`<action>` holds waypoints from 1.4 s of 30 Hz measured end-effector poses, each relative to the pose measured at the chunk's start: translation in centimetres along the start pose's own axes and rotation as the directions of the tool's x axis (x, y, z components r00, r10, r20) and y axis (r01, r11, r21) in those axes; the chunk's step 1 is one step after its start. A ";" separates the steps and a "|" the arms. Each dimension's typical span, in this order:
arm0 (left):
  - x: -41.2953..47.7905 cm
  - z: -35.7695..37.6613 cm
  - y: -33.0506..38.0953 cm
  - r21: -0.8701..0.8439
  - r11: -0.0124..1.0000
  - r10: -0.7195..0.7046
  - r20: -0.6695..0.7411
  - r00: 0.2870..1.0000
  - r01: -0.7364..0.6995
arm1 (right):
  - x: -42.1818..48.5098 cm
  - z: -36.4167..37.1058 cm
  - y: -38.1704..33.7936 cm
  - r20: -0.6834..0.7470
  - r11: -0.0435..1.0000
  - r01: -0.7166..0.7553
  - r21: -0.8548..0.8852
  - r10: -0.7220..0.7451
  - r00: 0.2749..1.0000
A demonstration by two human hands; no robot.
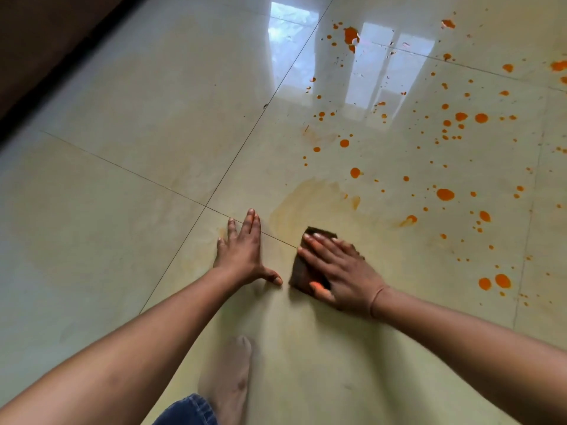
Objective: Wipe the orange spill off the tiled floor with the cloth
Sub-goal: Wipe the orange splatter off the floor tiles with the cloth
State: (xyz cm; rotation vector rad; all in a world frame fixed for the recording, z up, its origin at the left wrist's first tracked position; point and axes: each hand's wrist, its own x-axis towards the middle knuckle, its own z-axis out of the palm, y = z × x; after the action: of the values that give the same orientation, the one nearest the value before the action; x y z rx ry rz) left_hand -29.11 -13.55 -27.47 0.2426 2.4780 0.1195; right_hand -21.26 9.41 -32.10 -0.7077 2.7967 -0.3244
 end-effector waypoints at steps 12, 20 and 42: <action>1.4 -2.2 3.8 0.384 0.876 0.319 -0.003 0.948 -0.293 | -1.2 -1.8 3.3 -0.059 0.868 -0.494 0.055 0.497 0.866; 10.1 -8.5 6.6 0.412 0.845 0.353 0.051 0.934 -0.342 | -5.1 -1.1 2.5 0.012 0.942 -0.335 -0.007 0.335 0.942; 20.4 -8.3 0.9 0.236 0.893 0.438 -0.261 0.860 -0.383 | 10.2 -4.3 3.6 -0.037 0.707 -0.700 0.096 0.706 0.707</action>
State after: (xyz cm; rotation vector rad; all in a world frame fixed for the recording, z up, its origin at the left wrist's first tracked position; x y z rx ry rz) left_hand -49.95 -8.78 -32.82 0.8976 2.7101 0.1233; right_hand -32.80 8.15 -30.77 0.4342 2.8386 -0.2957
